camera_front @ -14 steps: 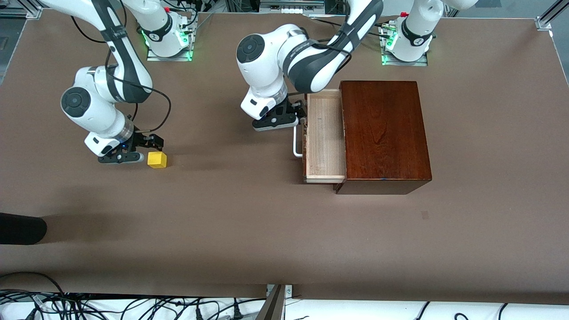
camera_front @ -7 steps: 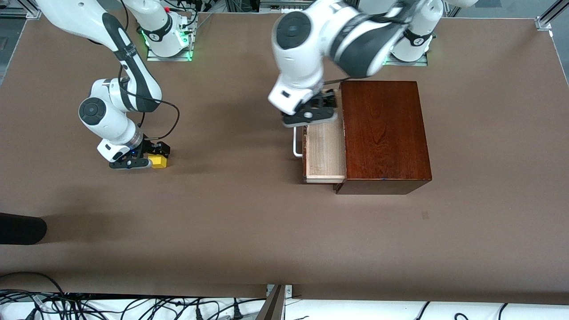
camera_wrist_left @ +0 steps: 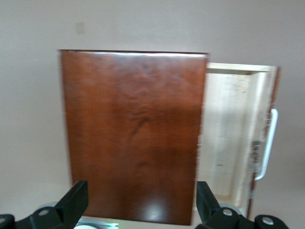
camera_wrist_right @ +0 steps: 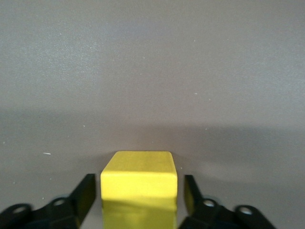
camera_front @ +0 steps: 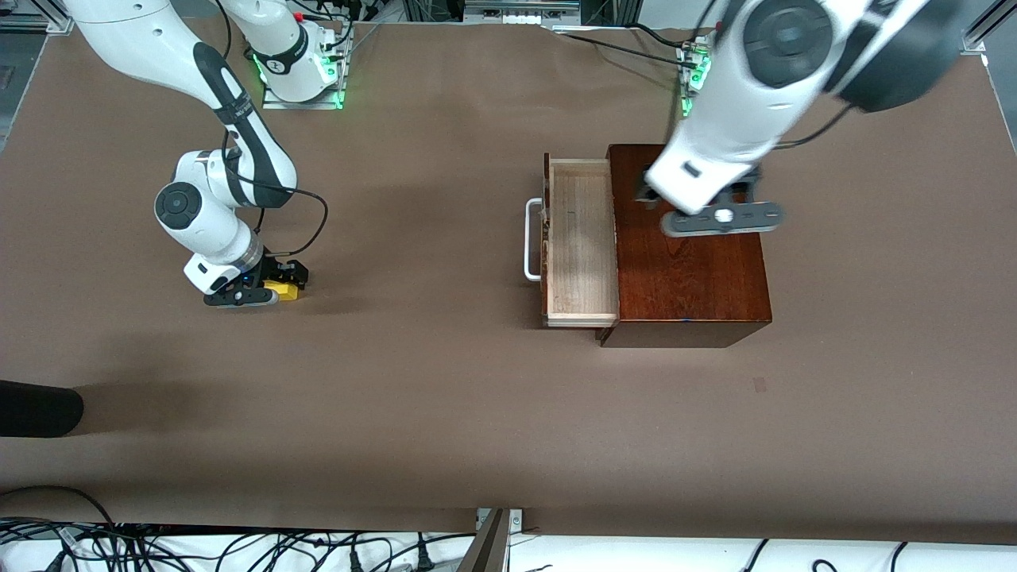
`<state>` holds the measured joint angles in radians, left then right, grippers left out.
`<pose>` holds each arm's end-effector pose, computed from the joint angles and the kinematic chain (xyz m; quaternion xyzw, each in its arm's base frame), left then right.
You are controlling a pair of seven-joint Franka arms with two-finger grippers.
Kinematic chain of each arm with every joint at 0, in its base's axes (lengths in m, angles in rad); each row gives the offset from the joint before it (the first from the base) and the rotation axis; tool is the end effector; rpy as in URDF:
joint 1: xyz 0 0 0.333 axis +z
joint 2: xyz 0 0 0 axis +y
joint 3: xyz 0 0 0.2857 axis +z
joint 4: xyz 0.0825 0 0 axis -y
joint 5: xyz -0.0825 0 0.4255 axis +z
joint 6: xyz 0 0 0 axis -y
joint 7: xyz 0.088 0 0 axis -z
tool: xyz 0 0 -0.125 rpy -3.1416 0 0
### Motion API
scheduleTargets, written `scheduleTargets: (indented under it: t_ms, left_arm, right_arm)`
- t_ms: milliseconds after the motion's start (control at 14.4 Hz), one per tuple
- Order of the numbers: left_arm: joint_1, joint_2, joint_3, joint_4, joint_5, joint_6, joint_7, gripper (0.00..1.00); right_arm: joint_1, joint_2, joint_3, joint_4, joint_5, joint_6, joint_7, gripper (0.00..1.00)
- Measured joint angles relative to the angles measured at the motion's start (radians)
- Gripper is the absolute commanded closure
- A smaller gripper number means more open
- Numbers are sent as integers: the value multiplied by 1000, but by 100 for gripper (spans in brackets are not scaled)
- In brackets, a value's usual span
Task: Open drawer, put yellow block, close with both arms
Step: 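Grasp the yellow cube with the right gripper and carry it over the drawer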
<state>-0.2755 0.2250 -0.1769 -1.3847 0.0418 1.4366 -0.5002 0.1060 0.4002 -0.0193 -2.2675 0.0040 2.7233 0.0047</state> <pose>0.5799 -0.2641 0.5226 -0.9961 -0.0254 0.0748 0.0398 0.5477 0.0466 0.1031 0.9988 0.0400 0.0279 0.0016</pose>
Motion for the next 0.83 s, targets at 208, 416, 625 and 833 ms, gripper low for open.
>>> scheduleTargets:
  t_ms: [208,416,625,833]
  left_arm:
    - [99,-107,0,-101,-12,-4,130,0]
    - [176,-186,20,-186,-15,-3,243,0]
    - [195,-216,91,-228,-30,-1,324,0]
    - [198,-221,131,-243,-39,0,356,0]
  right_arm:
    - [0,0,0,-4,0,7,0,100]
    - [0,-2,-1,-3,0,9,0,100]
    - [0,-34,1,20,0,-71,0,100]
    - [1,-119,8,119,22,-325,0,100]
